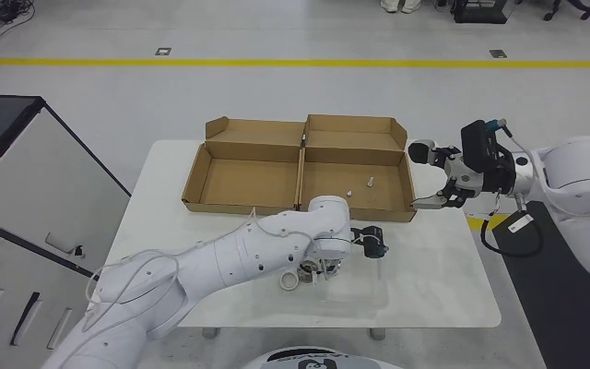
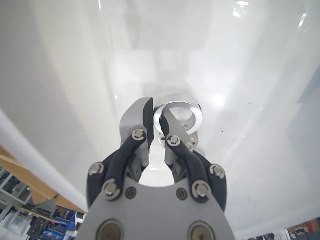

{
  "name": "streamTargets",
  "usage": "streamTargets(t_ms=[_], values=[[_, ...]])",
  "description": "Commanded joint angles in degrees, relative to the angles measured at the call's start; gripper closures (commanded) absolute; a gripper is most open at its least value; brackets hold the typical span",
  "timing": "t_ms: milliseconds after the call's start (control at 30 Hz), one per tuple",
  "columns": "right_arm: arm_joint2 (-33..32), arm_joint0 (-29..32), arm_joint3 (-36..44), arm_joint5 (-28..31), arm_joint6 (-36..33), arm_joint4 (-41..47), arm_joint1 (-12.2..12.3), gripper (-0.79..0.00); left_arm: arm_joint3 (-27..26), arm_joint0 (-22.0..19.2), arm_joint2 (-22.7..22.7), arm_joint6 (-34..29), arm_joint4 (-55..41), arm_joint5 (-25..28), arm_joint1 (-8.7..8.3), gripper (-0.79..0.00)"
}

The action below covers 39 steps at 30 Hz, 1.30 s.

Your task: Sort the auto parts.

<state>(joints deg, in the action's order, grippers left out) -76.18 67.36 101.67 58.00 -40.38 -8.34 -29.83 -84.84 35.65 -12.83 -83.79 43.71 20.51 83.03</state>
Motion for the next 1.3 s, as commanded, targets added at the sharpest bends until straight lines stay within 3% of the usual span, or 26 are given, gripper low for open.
streamTargets(t_ms=[0,200,400,633,933,1100,1267], values=[[0.00,0.00,0.00,0.00,0.00,0.00,0.00,-0.785,-2.65,0.03,-0.86,-1.08,-0.05,-1.11,-1.03,0.000],[0.00,0.00,0.00,0.00,0.00,0.00,0.00,-0.785,-11.37,0.70,-4.22,-4.21,0.47,-4.23,-5.06,0.000],[0.00,0.00,0.00,0.00,0.00,0.00,0.00,-0.785,-19.35,3.95,-9.78,-4.21,3.04,-5.46,-10.45,0.000],[0.00,0.00,0.00,0.00,0.00,0.00,0.00,-0.785,-30.80,13.00,-23.17,-2.53,3.63,-5.65,-16.88,0.000],[0.00,0.00,0.00,0.00,0.00,0.00,0.00,-0.785,-37.83,31.98,-47.52,11.91,-1.99,5.90,-23.48,0.000],[0.00,0.00,0.00,0.00,0.00,0.00,0.00,-0.785,-37.31,41.32,-59.19,21.67,-8.03,16.10,-25.55,0.000],[0.00,0.00,0.00,0.00,0.00,0.00,0.00,-0.785,-35.48,47.33,-66.56,29.35,-13.60,25.93,-26.75,0.000]])
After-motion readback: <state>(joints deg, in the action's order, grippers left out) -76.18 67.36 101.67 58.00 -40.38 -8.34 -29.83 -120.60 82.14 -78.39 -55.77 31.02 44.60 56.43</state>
